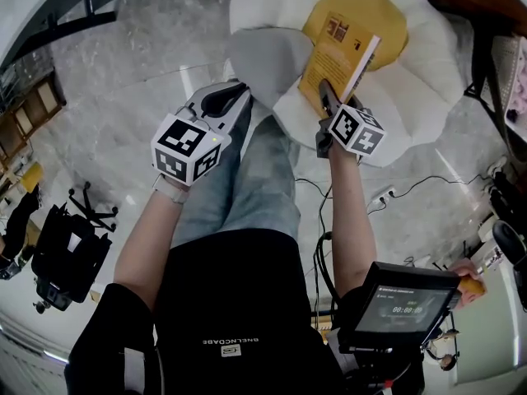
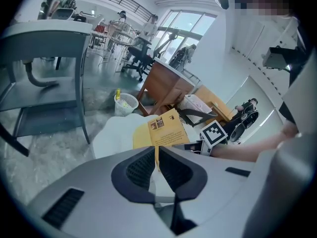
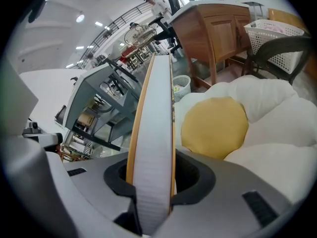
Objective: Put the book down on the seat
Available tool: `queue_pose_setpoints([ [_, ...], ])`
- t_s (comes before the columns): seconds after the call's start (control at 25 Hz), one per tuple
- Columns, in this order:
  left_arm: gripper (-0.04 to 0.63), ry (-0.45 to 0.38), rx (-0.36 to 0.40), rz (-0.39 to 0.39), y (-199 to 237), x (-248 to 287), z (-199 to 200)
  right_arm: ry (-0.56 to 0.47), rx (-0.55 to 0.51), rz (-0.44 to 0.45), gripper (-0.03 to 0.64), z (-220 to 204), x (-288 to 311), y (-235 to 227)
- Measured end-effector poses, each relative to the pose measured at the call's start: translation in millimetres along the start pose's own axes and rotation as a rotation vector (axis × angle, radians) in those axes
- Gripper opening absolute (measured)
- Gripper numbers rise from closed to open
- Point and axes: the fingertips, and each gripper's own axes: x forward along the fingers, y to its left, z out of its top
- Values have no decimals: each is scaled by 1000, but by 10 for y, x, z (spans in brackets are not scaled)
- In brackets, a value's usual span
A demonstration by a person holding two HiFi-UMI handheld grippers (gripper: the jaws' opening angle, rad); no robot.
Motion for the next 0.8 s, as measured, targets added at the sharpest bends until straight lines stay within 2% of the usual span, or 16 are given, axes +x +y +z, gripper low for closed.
queue_pose_setpoints([
  [0.8, 15, 13, -45, 4, 248, 147, -287, 42, -4, -18, 161, -1, 652, -245],
])
